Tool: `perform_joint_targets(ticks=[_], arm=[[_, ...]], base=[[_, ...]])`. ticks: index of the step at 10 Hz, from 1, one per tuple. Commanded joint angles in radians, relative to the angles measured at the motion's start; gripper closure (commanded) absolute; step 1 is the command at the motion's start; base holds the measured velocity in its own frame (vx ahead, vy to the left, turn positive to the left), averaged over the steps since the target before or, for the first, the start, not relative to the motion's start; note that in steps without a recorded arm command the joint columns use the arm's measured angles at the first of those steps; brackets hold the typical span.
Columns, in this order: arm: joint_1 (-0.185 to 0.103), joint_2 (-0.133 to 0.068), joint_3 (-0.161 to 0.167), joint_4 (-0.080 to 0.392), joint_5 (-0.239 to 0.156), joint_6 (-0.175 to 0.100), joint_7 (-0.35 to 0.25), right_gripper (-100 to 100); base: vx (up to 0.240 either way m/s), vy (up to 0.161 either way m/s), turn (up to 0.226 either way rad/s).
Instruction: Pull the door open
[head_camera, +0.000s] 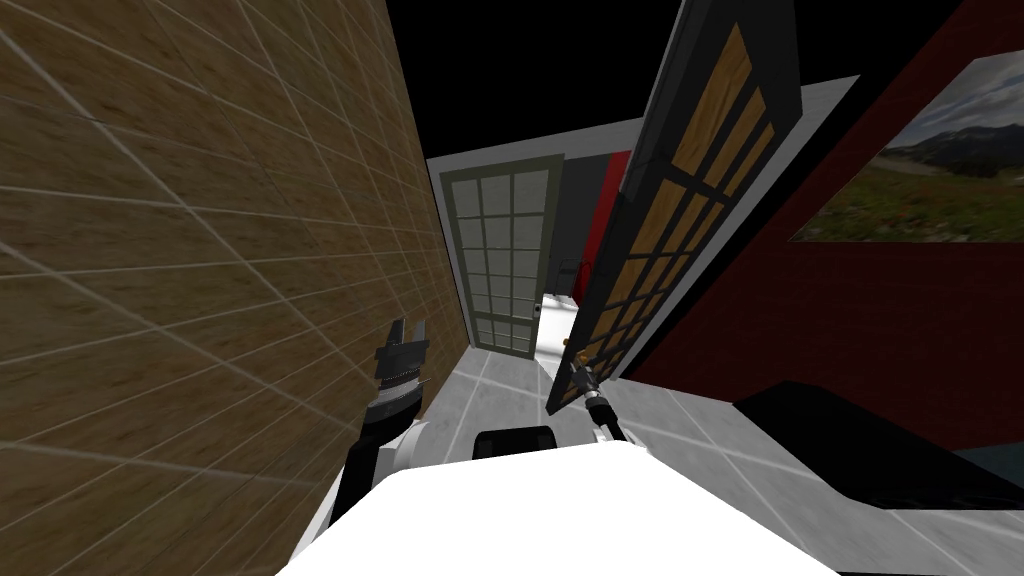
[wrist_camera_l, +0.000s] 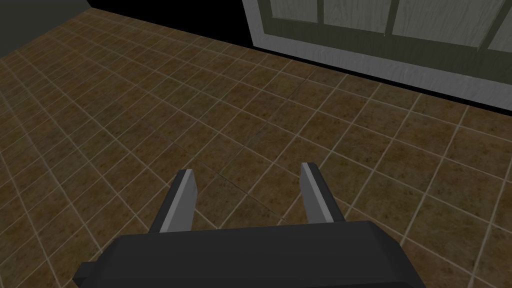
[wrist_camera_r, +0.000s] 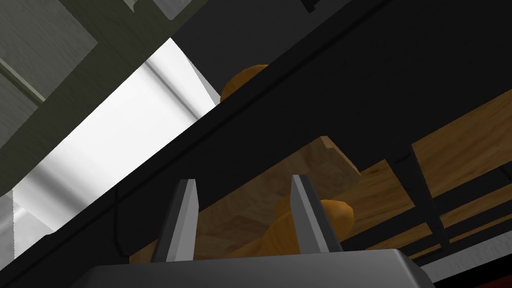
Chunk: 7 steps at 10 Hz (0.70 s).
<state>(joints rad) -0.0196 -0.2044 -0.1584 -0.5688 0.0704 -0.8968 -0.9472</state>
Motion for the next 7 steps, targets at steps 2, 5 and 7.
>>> perform_joint_targets(ticks=[2, 5, 7], arm=[[-0.015, -0.027, -0.003, 0.026, -0.017, -0.007, -0.074, -100], [-0.024, -0.029, 0.017, 0.027, -0.024, -0.009, -0.142, -100], [-0.029, -0.031, 0.028, 0.028, -0.028, -0.011, -0.19, -100]], base=[[-0.049, -0.058, 0.067], [-0.067, -0.047, 0.073], [-0.066, -0.048, 0.053]])
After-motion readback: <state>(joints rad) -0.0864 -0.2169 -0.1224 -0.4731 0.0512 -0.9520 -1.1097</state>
